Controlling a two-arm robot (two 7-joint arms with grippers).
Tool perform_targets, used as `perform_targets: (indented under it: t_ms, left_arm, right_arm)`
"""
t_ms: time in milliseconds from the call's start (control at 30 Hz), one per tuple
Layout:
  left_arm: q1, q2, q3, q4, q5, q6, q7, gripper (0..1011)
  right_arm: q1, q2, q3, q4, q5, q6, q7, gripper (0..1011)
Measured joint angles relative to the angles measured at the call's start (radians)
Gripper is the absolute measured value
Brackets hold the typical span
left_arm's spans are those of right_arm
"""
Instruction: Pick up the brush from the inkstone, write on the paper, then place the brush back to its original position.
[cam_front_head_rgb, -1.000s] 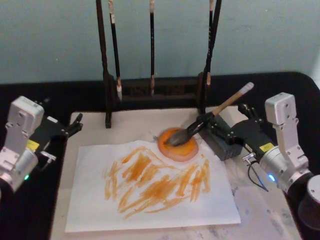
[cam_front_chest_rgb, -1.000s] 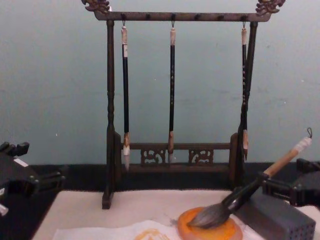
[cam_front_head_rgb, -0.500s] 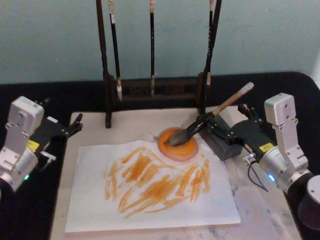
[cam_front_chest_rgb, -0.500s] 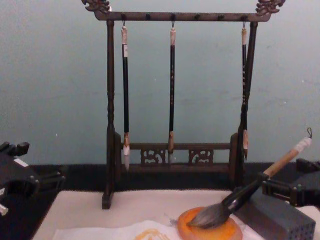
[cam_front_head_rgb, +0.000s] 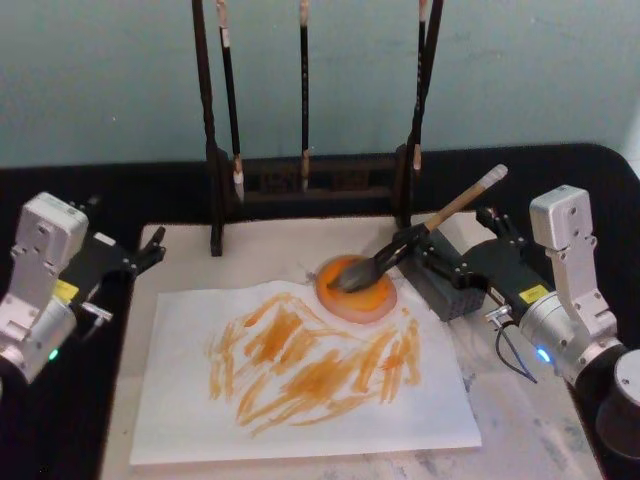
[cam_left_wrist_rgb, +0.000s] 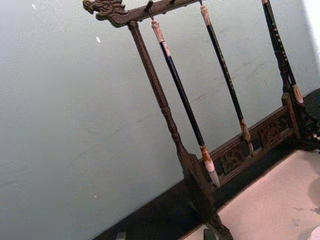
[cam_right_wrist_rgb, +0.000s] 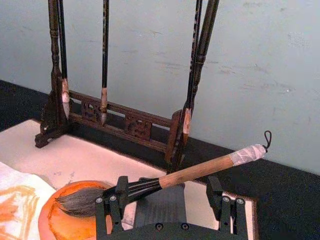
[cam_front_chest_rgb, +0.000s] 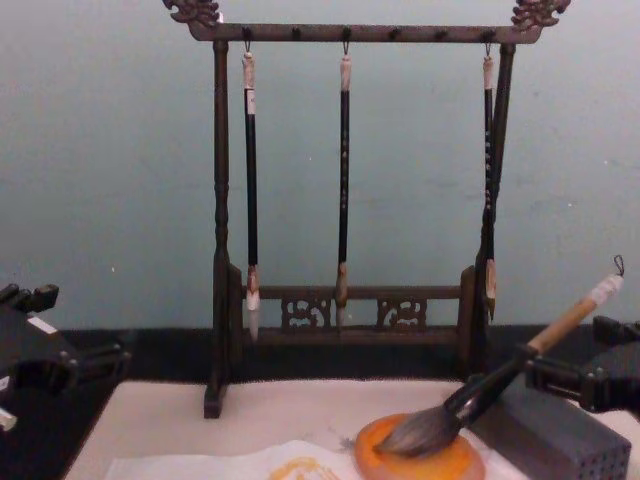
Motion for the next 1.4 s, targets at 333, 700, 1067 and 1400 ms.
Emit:
perform_targets:
  t_ms: [333, 700, 1067, 1400]
  left_arm:
    - [0.000, 0.000, 0.000, 0.000, 0.000, 0.000, 0.000, 1001]
    - [0.000, 0.000, 0.000, 0.000, 0.000, 0.000, 0.000, 1001]
    - [0.000, 0.000, 0.000, 0.000, 0.000, 0.000, 0.000, 1001]
    - [0.000, 0.000, 0.000, 0.000, 0.000, 0.000, 0.000, 1001]
  right_arm:
    - [0.000, 0.000, 0.000, 0.000, 0.001, 0.001, 0.001, 1000]
    - [0.000, 0.000, 0.000, 0.000, 0.002, 0.001, 0.001, 1000]
    - [0.000, 0.000, 0.000, 0.000, 0.002, 0.001, 0.001, 1000]
    - [0.000, 0.000, 0.000, 0.000, 0.002, 0.001, 0.001, 1000]
